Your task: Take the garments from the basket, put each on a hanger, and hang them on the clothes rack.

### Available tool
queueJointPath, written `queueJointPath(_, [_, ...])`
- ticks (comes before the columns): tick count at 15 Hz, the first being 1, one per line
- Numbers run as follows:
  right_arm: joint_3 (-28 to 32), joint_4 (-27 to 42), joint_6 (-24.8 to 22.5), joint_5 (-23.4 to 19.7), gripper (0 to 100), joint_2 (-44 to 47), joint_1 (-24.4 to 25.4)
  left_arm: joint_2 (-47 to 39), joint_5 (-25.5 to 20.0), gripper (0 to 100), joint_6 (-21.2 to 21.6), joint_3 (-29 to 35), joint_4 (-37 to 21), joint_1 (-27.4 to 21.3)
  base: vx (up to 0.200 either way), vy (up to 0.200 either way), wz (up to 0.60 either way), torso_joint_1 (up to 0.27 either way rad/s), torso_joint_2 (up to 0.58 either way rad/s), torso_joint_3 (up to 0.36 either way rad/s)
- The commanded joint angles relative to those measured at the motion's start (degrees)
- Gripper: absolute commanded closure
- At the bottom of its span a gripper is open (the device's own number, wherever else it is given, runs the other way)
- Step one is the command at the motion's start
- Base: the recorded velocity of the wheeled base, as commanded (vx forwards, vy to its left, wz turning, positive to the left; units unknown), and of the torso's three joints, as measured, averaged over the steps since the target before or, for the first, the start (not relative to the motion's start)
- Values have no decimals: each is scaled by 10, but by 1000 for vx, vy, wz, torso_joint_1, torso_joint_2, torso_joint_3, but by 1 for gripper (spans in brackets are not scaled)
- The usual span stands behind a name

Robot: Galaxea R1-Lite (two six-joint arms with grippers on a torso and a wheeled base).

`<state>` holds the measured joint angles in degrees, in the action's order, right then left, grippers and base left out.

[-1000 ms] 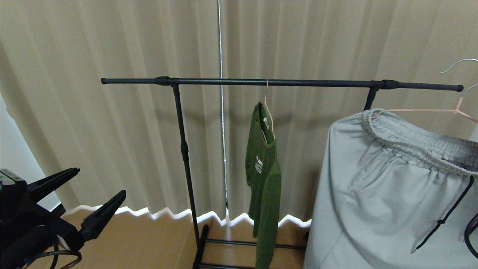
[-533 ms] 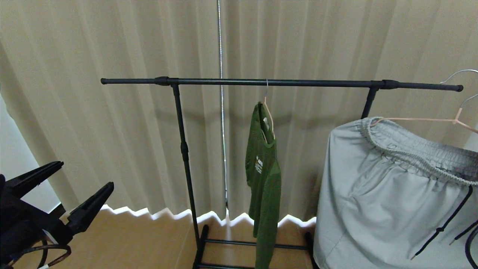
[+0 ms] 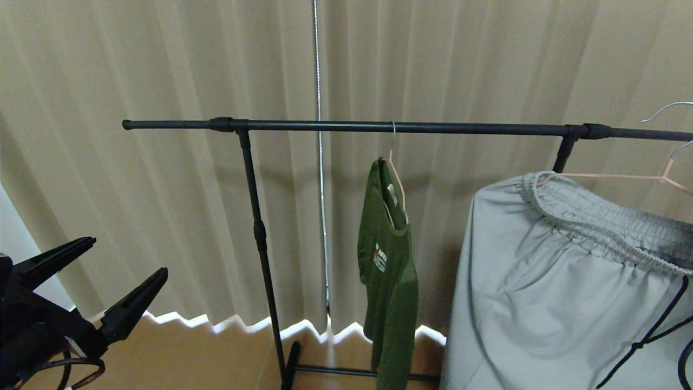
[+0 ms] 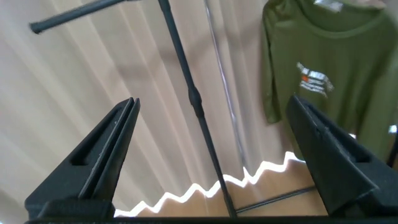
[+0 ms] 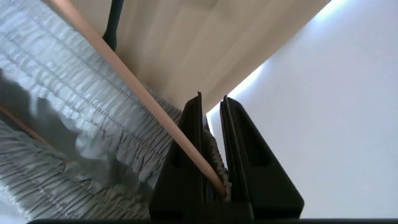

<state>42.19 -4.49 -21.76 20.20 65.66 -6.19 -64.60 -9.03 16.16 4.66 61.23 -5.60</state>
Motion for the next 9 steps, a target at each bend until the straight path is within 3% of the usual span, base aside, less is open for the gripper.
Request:
queueJointPath(1, [1,-1,0,0,100,10,7,-2,0,0,0,-1,0,1,200,0,0,-2,2,2])
queueJointPath(4, [2,-1,0,0,100,23,14,-1,0,0,1,-2,0,0,200,0,0,-2,2,7])
queueJointPath(6, [-3,-1,26,0,100,39,14,3,0,0,6,-10,1,-1,200,0,0,2,0,7])
queueJointPath(9, [-3,-1,42,1,100,61,17,20,-1,0,26,-17,1,-3,0,0,0,0,0,0])
